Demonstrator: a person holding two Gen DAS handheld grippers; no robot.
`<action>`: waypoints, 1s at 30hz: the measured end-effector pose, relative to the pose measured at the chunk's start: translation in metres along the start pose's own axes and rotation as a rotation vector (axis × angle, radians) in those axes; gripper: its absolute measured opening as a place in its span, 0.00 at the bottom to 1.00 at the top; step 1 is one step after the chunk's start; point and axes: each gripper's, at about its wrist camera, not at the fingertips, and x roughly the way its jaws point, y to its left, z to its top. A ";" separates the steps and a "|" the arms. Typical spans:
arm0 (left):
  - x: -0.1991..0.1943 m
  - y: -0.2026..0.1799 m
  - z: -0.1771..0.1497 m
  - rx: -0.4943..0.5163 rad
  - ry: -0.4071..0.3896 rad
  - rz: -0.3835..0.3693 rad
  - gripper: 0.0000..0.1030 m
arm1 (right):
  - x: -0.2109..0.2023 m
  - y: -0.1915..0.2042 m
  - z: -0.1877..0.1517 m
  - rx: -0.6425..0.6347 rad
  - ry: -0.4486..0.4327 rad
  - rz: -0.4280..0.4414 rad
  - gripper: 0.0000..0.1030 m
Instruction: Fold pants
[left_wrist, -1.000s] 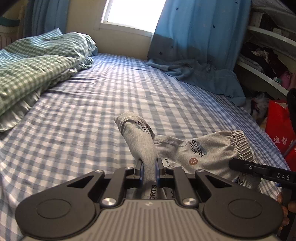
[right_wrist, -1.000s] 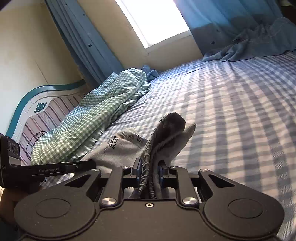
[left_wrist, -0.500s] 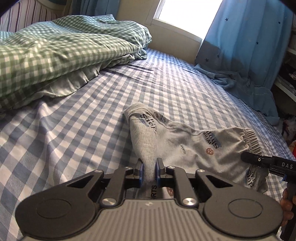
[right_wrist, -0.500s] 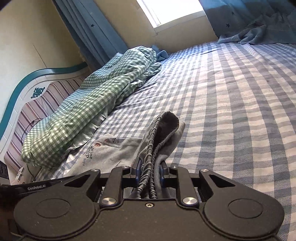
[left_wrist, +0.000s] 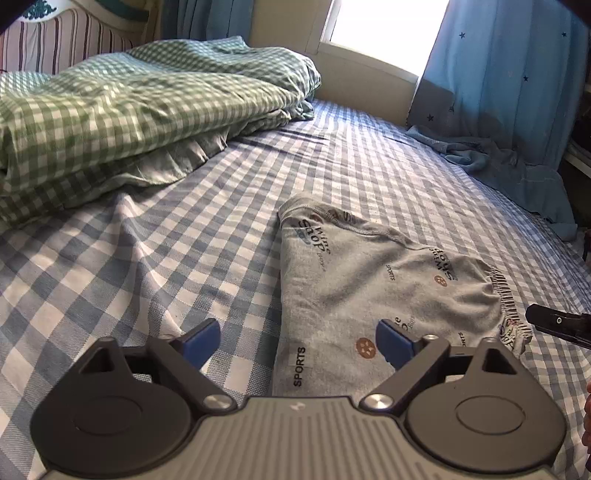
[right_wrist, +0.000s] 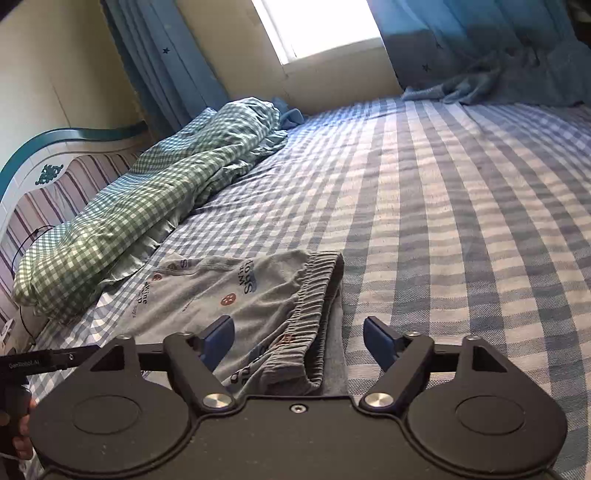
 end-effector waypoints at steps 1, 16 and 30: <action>-0.007 -0.004 -0.001 0.013 -0.020 -0.002 0.97 | -0.006 0.006 -0.002 -0.026 -0.017 -0.004 0.87; -0.104 -0.041 -0.041 0.112 -0.257 0.032 1.00 | -0.109 0.078 -0.045 -0.247 -0.317 -0.054 0.99; -0.135 -0.033 -0.119 0.143 -0.246 0.070 1.00 | -0.151 0.105 -0.131 -0.308 -0.358 -0.147 0.99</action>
